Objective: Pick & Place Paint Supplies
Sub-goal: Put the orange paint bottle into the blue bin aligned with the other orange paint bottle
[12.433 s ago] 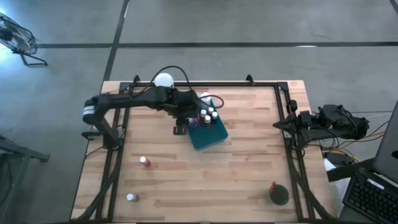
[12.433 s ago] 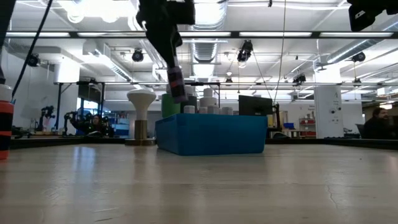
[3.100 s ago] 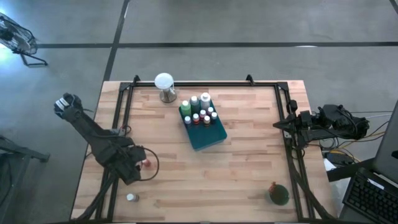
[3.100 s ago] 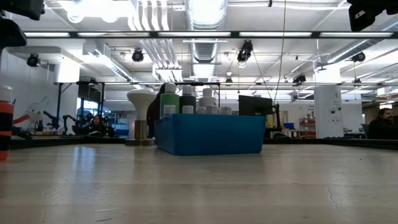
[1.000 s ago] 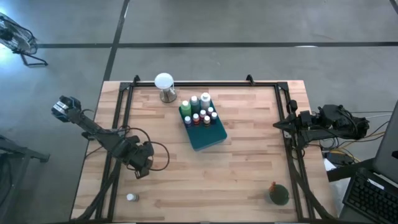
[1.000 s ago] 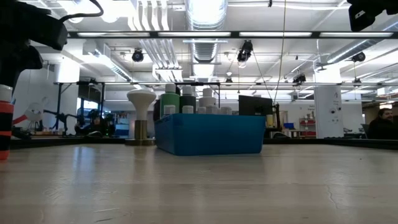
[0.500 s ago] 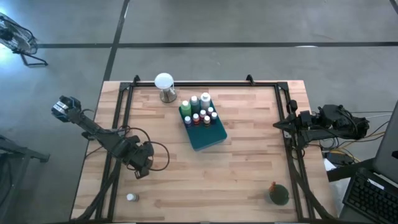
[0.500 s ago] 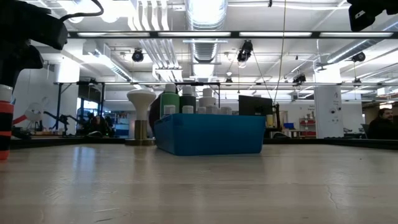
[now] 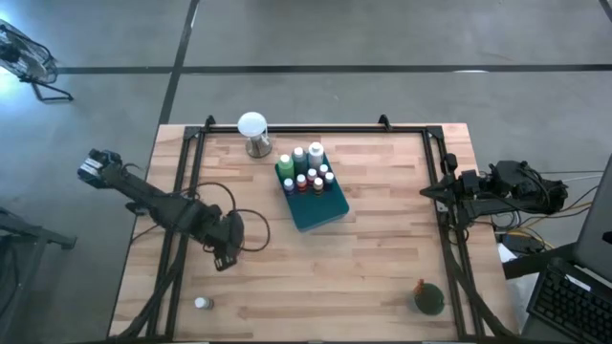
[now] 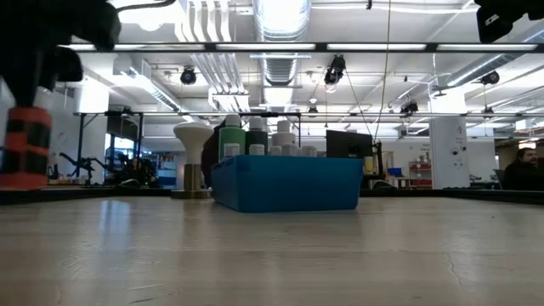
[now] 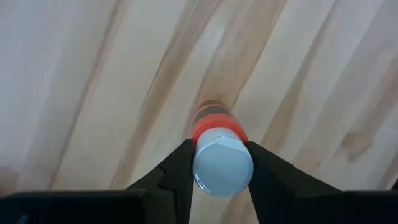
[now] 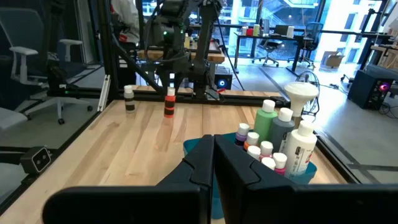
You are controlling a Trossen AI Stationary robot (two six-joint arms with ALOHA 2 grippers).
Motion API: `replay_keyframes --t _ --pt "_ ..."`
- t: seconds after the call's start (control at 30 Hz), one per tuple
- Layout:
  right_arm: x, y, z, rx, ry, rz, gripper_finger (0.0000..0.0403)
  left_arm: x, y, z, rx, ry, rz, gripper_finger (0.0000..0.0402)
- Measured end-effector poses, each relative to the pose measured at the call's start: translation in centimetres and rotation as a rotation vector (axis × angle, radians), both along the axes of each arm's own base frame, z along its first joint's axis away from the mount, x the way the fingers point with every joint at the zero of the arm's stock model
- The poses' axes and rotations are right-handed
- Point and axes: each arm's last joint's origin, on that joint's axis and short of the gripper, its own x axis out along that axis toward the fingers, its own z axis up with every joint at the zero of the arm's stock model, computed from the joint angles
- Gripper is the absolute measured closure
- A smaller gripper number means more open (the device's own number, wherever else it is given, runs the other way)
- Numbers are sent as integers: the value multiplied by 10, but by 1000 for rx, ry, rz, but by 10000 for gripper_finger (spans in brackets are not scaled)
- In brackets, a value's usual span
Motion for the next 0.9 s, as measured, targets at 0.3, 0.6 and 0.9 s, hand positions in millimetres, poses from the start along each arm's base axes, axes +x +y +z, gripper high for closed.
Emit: replay_keyframes --t 0.3,0.6,0.9 --pt "0 0 0 0 0 0 394 26 23 26 9 -86 -39 277" --pt "0 0 0 0 0 0 394 83 56 49 75 -63 -179 277" --pt "0 0 0 0 0 0 394 141 89 69 145 -80 -308 277"
